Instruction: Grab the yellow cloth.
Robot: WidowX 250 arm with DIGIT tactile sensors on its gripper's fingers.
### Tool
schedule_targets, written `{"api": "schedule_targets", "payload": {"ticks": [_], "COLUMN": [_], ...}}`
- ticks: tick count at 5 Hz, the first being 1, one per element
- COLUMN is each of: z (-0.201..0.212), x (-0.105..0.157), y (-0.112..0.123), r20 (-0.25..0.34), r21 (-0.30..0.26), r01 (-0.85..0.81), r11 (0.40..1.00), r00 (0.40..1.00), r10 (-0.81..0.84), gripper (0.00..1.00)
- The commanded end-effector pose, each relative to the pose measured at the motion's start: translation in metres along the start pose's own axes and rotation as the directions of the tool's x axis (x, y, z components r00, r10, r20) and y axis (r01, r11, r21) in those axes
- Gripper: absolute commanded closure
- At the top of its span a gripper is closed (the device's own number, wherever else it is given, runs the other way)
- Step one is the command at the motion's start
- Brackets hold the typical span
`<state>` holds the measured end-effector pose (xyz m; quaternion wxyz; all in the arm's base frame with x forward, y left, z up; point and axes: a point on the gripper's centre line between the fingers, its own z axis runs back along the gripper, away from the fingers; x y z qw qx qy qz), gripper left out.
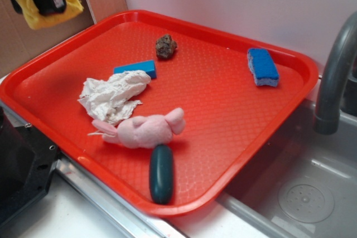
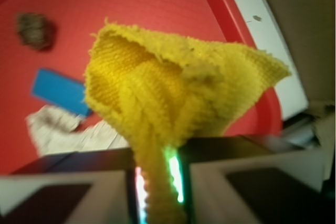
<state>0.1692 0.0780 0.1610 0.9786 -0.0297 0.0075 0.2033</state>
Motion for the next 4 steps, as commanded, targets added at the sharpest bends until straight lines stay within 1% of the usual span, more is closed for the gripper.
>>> {"api": "schedule_targets", "payload": {"ticks": [1, 2, 3, 4], "z": [0.046, 0.056, 0.061, 0.059], "x": [-0.002, -0.005, -0.014, -0.015], "y": [-0.096, -0.114, -0.121, -0.119], "r20": [0.019, 0.039, 0.062, 0.061], "r21": [0.136, 0.114, 0.111, 0.103], "r01": [0.346, 0.421, 0.462, 0.449], "r11": [0.928, 0.900, 0.880, 0.887], "r00": [0.936, 0.903, 0.880, 0.888], "r10": [-0.352, -0.427, -0.470, -0.457], "gripper": [1.00, 1.00, 1.00, 1.00]}}
